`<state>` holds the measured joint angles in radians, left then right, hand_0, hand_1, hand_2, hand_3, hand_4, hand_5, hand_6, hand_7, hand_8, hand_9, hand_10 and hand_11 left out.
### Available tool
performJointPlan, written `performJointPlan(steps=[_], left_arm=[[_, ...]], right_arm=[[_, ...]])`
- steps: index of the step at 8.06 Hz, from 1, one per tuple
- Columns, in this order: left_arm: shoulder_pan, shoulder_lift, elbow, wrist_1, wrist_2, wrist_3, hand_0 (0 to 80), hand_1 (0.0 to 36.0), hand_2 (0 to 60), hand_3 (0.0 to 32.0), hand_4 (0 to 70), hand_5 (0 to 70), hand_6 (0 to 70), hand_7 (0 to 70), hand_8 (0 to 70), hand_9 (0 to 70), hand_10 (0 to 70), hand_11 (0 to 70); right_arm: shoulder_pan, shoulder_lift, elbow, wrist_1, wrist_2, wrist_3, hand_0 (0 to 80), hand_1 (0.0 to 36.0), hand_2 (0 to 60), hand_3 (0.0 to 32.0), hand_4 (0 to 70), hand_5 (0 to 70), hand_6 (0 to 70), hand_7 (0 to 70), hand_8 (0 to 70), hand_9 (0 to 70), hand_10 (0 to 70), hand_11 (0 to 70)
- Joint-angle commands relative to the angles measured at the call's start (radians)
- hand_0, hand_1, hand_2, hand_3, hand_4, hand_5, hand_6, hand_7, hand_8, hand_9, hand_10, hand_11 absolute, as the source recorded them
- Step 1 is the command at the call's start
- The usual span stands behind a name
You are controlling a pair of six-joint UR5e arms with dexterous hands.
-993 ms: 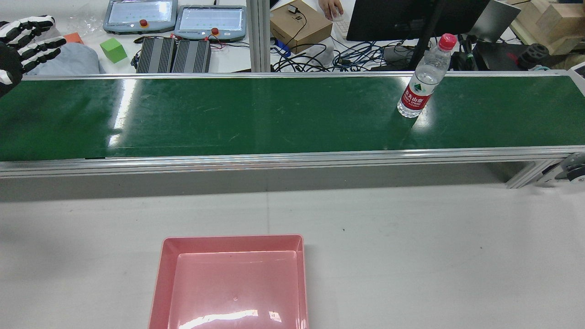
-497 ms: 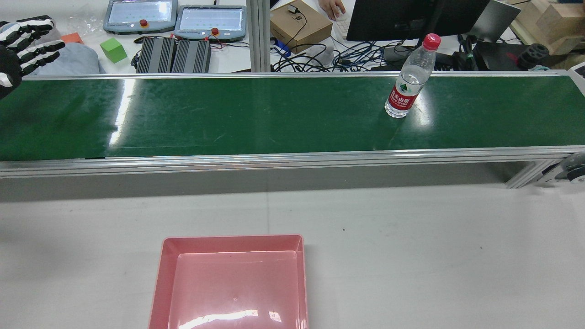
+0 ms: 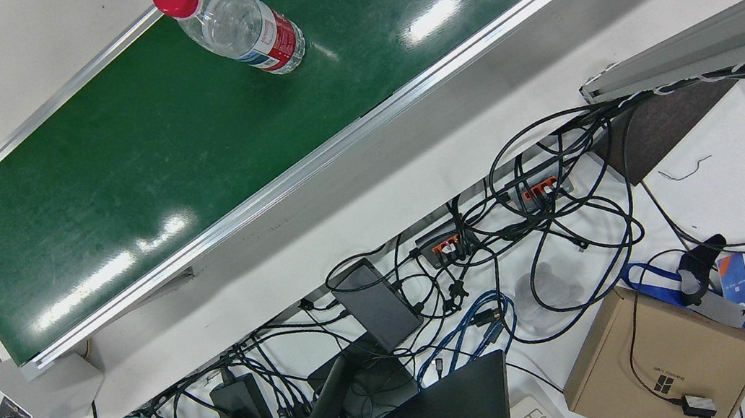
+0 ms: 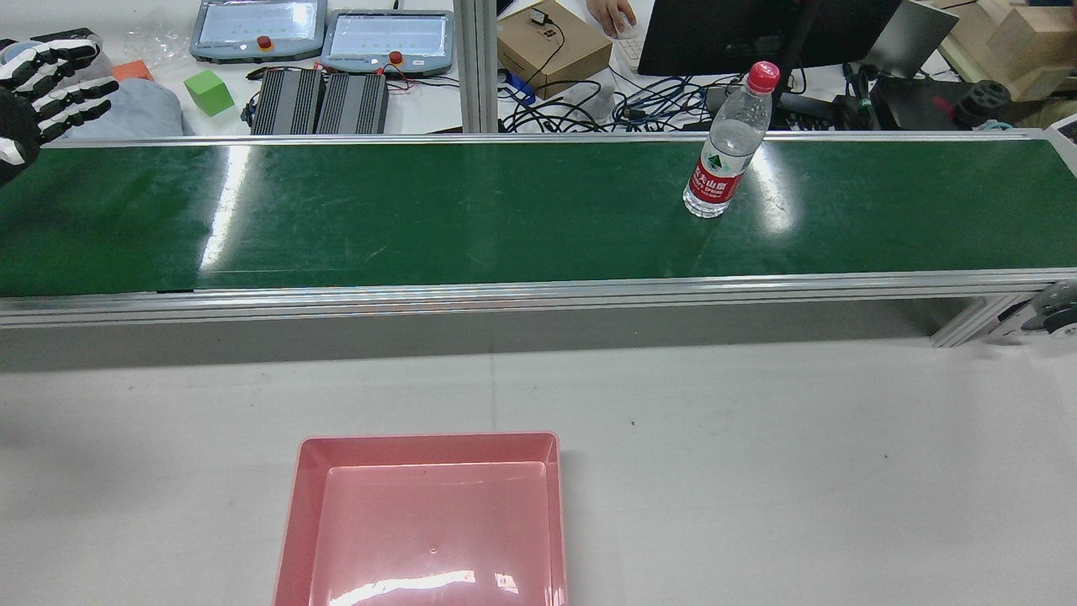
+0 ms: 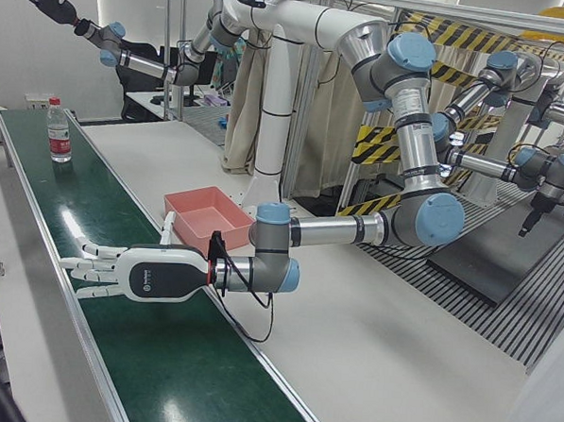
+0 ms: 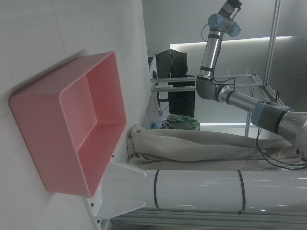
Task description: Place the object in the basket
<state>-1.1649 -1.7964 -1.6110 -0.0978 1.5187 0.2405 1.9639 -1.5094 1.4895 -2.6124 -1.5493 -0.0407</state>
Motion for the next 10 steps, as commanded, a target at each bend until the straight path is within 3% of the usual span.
performJointPlan(steps=[1, 4, 10], left_arm=[[-0.004, 0.000, 0.000, 0.000, 0.000, 0.002, 49.7, 0.0, 0.0, 10.2, 4.5, 25.7, 3.7, 3.4, 10.7, 11.8, 3.3, 5.3], [-0.007, 0.000, 0.000, 0.000, 0.000, 0.002, 51.1, 0.0, 0.0, 9.2, 5.0, 20.3, 4.8, 5.2, 10.4, 12.0, 3.8, 6.2], [-0.009, 0.000, -0.001, 0.000, 0.000, 0.002, 50.4, 0.0, 0.0, 10.0, 6.6, 24.9, 4.5, 3.9, 10.8, 10.5, 3.6, 5.7]], right_arm=[[0.000, 0.000, 0.002, 0.000, 0.000, 0.001, 0.0, 0.0, 0.0, 0.0, 0.0, 0.0, 0.0, 0.0, 0.0, 0.0, 0.0, 0.0], [0.000, 0.000, 0.000, 0.000, 0.000, 0.001, 0.0, 0.0, 0.0, 0.0, 0.0, 0.0, 0.0, 0.0, 0.0, 0.0, 0.0, 0.0], [0.000, 0.000, 0.000, 0.000, 0.000, 0.001, 0.0, 0.0, 0.0, 0.0, 0.0, 0.0, 0.0, 0.0, 0.0, 0.0, 0.0, 0.0]])
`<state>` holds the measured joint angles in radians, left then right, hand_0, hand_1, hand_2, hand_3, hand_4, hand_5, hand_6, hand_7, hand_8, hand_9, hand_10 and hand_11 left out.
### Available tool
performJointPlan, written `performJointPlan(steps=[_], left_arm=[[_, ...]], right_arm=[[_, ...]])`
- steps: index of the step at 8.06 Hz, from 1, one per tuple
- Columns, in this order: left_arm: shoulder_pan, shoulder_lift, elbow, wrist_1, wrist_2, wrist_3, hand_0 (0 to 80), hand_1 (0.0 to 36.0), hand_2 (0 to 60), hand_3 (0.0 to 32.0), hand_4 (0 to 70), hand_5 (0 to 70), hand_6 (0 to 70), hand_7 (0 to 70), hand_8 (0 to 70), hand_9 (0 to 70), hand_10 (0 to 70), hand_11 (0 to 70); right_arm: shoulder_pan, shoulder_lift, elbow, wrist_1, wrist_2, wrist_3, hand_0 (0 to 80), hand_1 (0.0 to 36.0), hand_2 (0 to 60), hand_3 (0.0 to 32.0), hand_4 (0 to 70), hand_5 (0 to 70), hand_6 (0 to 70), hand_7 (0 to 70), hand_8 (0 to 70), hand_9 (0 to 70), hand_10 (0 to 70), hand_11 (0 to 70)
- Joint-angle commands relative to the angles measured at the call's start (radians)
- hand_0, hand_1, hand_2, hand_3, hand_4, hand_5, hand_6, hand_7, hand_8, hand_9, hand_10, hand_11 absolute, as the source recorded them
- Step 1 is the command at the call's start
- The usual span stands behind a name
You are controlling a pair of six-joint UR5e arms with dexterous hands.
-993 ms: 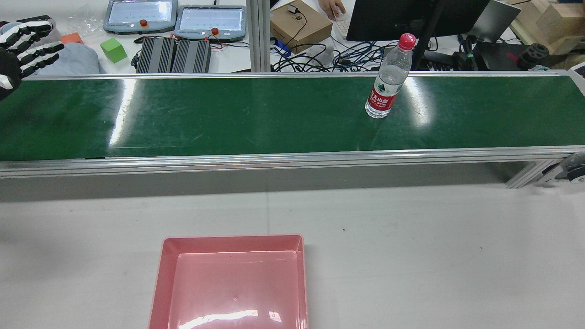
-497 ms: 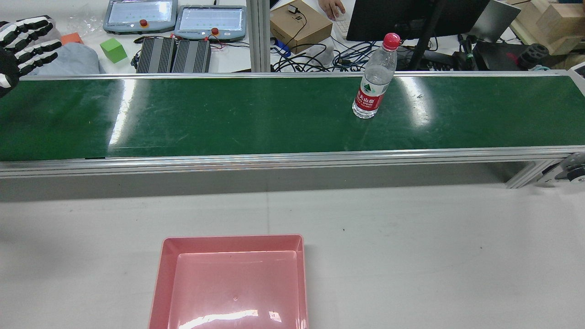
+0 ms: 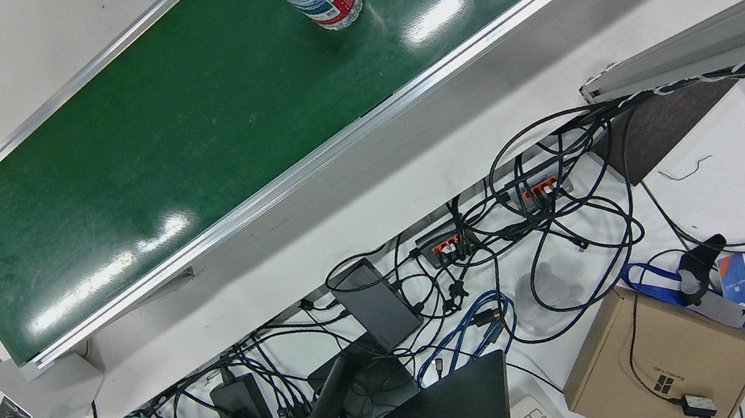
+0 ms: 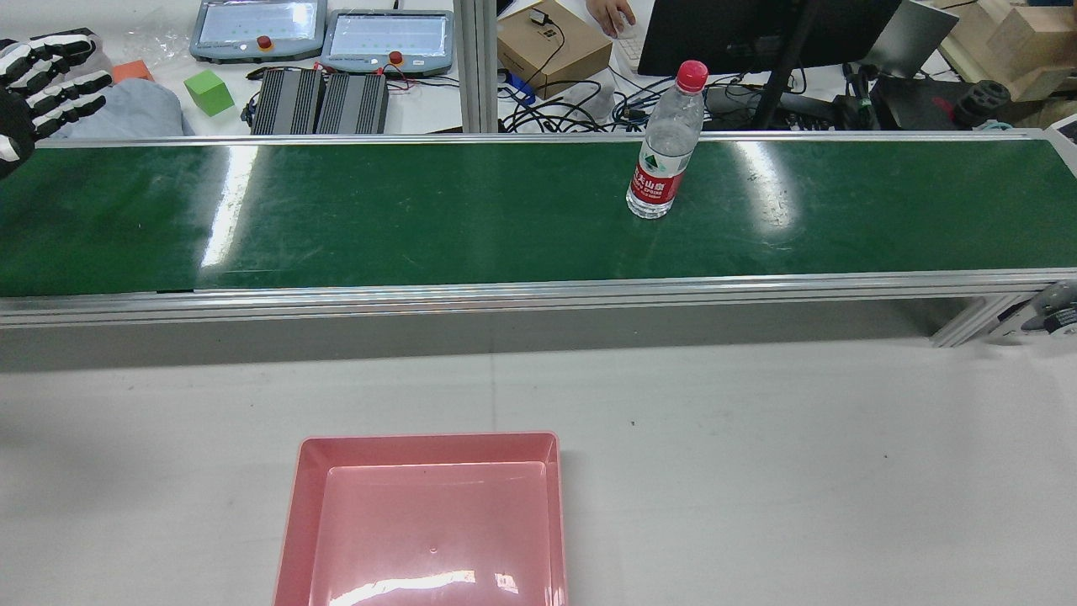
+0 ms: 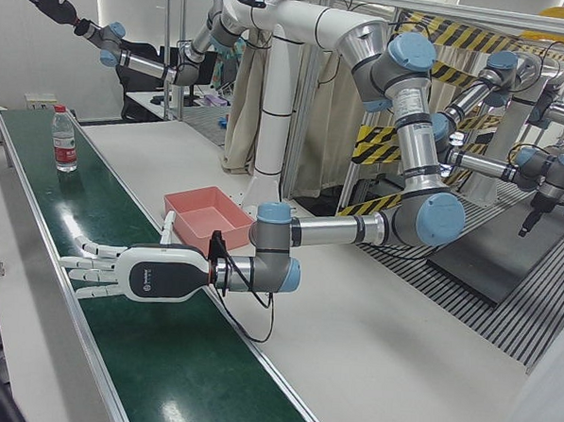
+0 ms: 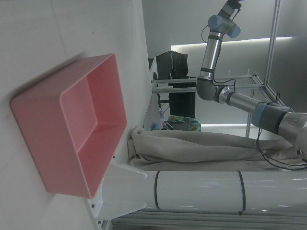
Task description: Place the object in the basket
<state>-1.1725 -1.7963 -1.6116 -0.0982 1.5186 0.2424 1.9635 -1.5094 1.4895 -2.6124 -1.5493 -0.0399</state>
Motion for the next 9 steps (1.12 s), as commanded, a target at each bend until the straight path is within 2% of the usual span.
performJointPlan(steps=[1, 5, 6, 9], left_arm=[[-0.003, 0.000, -0.002, -0.002, 0.000, -0.002, 50.4, 0.0, 0.0, 10.0, 6.8, 25.1, 4.6, 4.0, 11.0, 10.8, 3.7, 5.8], [-0.003, 0.000, -0.002, -0.003, 0.000, -0.003, 50.0, 0.0, 0.0, 9.4, 7.0, 26.2, 4.9, 4.2, 11.9, 11.8, 3.7, 5.7], [-0.003, 0.000, -0.004, -0.003, 0.000, -0.003, 49.5, 0.0, 0.0, 10.4, 4.0, 25.6, 3.6, 3.4, 9.9, 10.7, 2.6, 4.2], [-0.003, 0.000, -0.005, -0.002, 0.000, -0.005, 49.7, 0.0, 0.0, 10.8, 4.2, 25.7, 3.3, 3.3, 9.5, 10.2, 2.7, 4.4]], right_arm=[[0.000, 0.000, 0.000, 0.000, 0.000, 0.000, 0.0, 0.0, 0.0, 0.0, 0.0, 0.0, 0.0, 0.0, 0.0, 0.0, 0.0, 0.0], [0.000, 0.000, 0.000, 0.000, 0.000, 0.000, 0.0, 0.0, 0.0, 0.0, 0.0, 0.0, 0.0, 0.0, 0.0, 0.0, 0.0, 0.0], [0.000, 0.000, 0.000, 0.000, 0.000, 0.000, 0.0, 0.0, 0.0, 0.0, 0.0, 0.0, 0.0, 0.0, 0.0, 0.0, 0.0, 0.0], [0.000, 0.000, 0.000, 0.000, 0.000, 0.000, 0.0, 0.0, 0.0, 0.0, 0.0, 0.0, 0.0, 0.0, 0.0, 0.0, 0.0, 0.0]])
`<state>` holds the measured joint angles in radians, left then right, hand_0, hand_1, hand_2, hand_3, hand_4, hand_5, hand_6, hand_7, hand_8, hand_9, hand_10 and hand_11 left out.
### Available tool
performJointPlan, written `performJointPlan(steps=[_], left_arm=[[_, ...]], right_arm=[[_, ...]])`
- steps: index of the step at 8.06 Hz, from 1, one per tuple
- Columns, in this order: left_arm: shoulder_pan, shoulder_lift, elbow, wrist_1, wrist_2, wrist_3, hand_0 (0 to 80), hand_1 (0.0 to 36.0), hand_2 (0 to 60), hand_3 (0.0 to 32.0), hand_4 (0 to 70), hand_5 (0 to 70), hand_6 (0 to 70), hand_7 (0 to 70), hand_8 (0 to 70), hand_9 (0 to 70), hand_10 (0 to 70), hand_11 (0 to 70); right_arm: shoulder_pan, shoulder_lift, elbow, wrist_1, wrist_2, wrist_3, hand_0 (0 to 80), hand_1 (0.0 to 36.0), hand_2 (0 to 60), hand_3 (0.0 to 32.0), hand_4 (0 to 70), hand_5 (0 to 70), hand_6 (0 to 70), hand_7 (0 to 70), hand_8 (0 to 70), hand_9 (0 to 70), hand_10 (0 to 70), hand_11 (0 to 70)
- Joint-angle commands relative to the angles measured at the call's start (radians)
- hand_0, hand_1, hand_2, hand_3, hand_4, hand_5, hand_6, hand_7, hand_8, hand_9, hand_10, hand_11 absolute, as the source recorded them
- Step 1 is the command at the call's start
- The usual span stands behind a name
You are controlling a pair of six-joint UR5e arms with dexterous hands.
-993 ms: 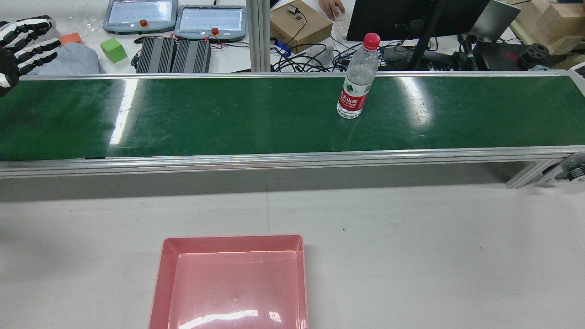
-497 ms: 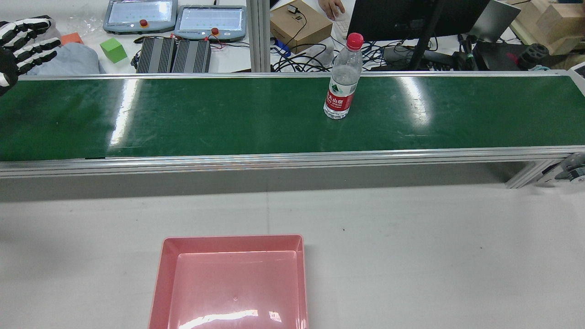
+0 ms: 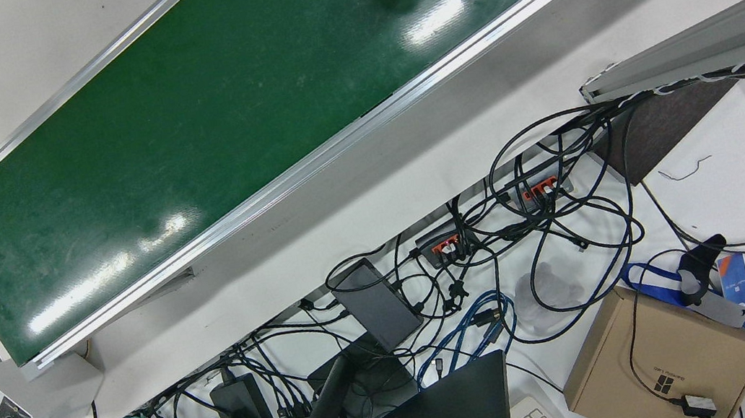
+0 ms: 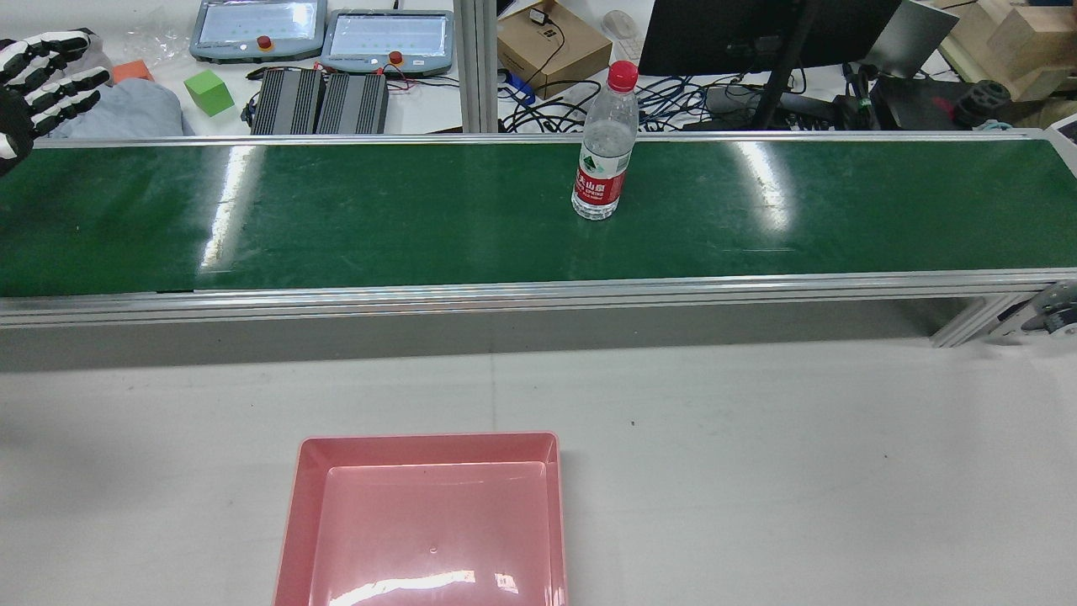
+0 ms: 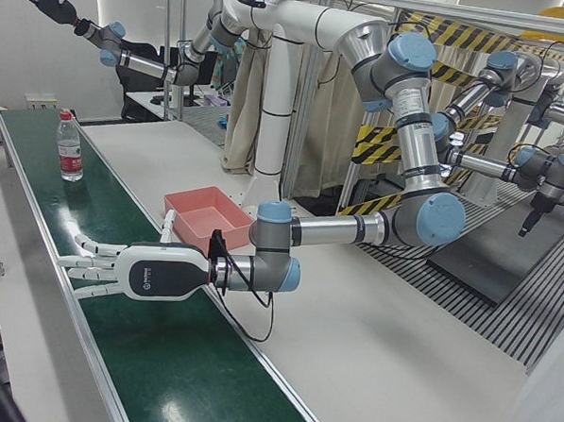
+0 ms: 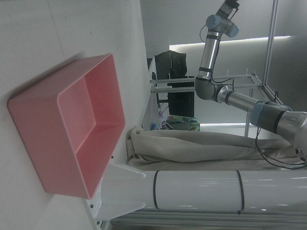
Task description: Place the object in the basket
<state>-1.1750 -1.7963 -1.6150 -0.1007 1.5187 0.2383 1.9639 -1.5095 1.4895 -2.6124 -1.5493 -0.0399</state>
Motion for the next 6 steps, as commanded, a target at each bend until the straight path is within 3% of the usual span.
performJointPlan(steps=[1, 6], left_arm=[[0.000, 0.000, -0.002, 0.001, 0.000, -0.002, 49.4, 0.0, 0.0, 11.0, 4.0, 25.7, 3.3, 3.3, 9.5, 10.1, 2.5, 4.1], [-0.003, 0.000, -0.003, -0.001, 0.000, -0.002, 50.0, 0.0, 0.0, 10.0, 7.1, 26.5, 4.7, 4.3, 12.1, 12.2, 3.8, 5.9]], right_arm=[[0.000, 0.000, 0.000, 0.000, 0.000, 0.000, 0.0, 0.0, 0.0, 0.0, 0.0, 0.0, 0.0, 0.0, 0.0, 0.0, 0.0, 0.0], [0.001, 0.000, 0.002, 0.000, 0.000, 0.000, 0.0, 0.0, 0.0, 0.0, 0.0, 0.0, 0.0, 0.0, 0.0, 0.0, 0.0, 0.0]])
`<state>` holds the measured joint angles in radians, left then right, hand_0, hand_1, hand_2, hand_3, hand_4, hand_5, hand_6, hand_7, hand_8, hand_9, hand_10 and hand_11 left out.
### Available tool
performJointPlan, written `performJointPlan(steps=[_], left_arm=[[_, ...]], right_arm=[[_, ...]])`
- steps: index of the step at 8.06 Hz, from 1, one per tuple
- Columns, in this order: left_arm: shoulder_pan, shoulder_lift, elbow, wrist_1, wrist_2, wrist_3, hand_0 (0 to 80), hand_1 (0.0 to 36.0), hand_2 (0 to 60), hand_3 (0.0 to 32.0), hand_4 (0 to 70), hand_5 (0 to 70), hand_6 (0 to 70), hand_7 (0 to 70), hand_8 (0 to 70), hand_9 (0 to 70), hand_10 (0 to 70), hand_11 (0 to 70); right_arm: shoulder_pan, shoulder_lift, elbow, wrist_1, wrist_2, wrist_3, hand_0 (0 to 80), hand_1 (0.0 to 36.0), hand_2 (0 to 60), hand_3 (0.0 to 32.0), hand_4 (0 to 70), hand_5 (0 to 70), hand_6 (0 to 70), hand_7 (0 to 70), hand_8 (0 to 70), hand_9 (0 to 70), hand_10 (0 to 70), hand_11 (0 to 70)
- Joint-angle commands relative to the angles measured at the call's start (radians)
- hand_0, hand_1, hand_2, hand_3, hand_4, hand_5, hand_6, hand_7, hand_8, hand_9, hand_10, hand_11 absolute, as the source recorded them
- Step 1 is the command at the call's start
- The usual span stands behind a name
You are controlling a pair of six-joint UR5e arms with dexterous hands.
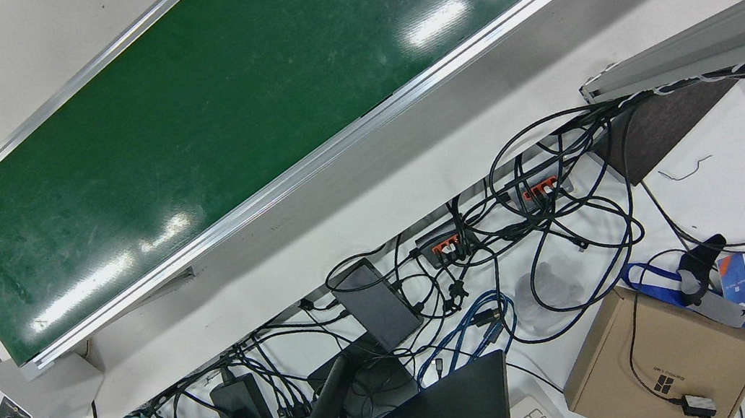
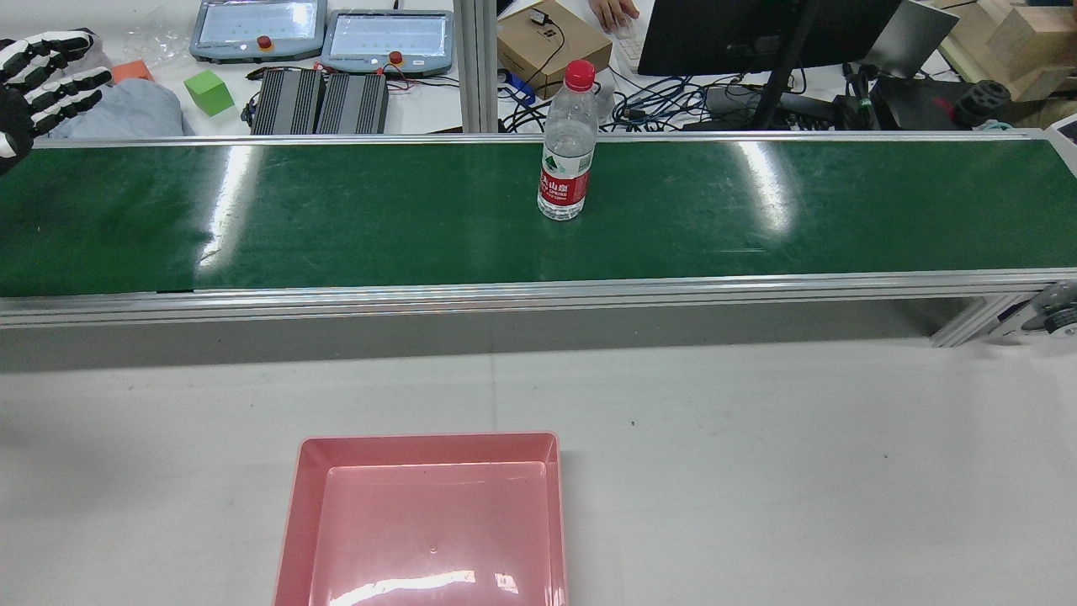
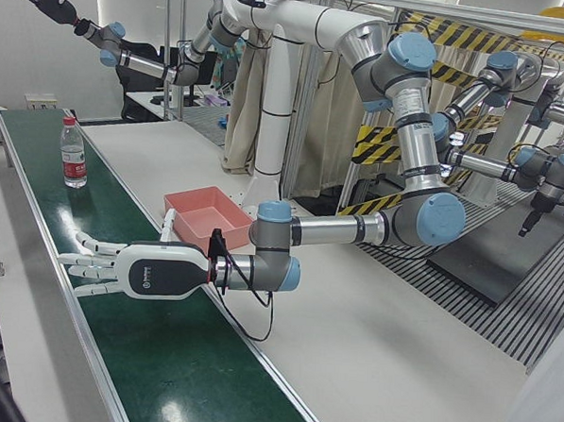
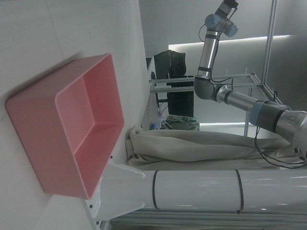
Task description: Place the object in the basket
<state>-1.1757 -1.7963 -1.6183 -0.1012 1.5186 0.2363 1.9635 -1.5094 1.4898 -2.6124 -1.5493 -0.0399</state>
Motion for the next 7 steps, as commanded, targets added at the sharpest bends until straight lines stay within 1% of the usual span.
performJointPlan(steps=[1, 3, 7], left_arm=[[-0.001, 0.000, 0.000, 0.000, 0.000, 0.000, 50.1, 0.0, 0.0, 10.4, 7.0, 26.3, 4.5, 4.5, 12.2, 12.2, 3.8, 5.9], [-0.001, 0.000, -0.002, 0.000, 0.000, 0.000, 50.1, 0.0, 0.0, 9.8, 7.1, 26.7, 4.6, 4.5, 12.1, 12.2, 3.6, 5.6], [-0.001, 0.000, -0.002, 0.000, 0.000, 0.000, 50.1, 0.0, 0.0, 9.8, 7.3, 27.0, 4.7, 4.3, 12.1, 12.2, 3.8, 5.9]], right_arm=[[0.000, 0.000, 0.001, 0.000, 0.000, 0.000, 0.0, 0.0, 0.0, 0.0, 0.0, 0.0, 0.0, 0.0, 0.0, 0.0, 0.0, 0.0], [0.001, 0.000, 0.000, 0.000, 0.000, 0.000, 0.0, 0.0, 0.0, 0.0, 0.0, 0.0, 0.0, 0.0, 0.0, 0.0, 0.0, 0.0], [0.000, 0.000, 0.000, 0.000, 0.000, 0.000, 0.0, 0.0, 0.0, 0.0, 0.0, 0.0, 0.0, 0.0, 0.0, 0.0, 0.0, 0.0]])
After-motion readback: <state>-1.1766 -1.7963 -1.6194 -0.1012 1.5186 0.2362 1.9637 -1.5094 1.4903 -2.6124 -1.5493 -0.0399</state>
